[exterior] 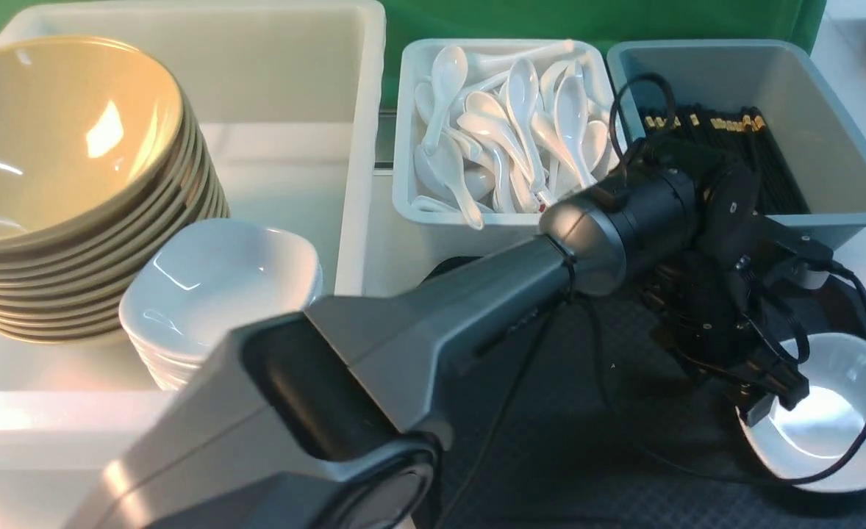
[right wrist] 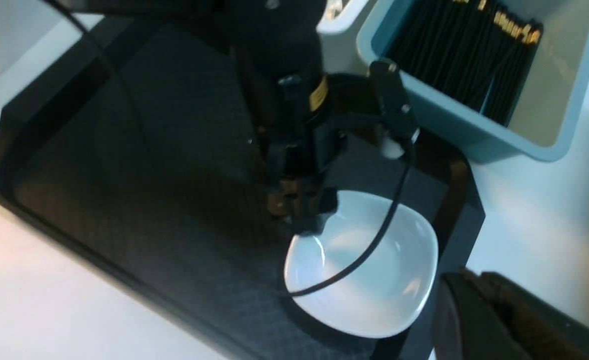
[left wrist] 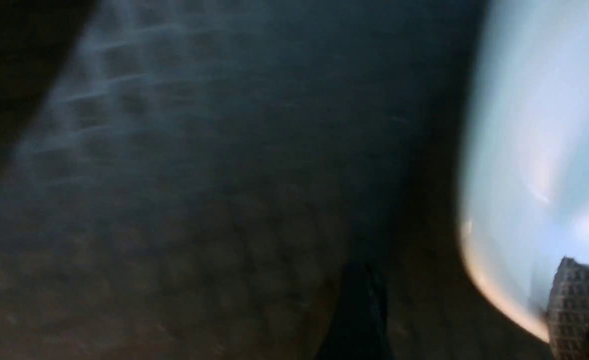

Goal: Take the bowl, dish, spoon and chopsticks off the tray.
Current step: Use the left arm to grab the plate

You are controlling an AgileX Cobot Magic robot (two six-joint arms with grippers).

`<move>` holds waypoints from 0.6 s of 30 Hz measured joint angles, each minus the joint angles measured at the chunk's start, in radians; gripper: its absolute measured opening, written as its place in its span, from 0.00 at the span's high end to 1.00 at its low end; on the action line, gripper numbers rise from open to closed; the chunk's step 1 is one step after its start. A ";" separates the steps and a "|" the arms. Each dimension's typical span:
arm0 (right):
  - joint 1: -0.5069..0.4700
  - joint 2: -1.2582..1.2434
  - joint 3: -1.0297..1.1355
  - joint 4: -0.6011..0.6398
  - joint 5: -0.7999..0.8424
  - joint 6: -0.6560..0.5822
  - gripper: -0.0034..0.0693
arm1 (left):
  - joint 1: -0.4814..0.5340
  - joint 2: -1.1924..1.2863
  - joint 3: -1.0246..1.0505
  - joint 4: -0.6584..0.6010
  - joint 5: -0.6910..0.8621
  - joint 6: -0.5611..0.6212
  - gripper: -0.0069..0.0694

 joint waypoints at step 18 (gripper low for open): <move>0.000 -0.002 0.049 0.000 0.000 0.002 0.89 | -0.003 0.023 -0.021 -0.196 -0.109 0.023 0.40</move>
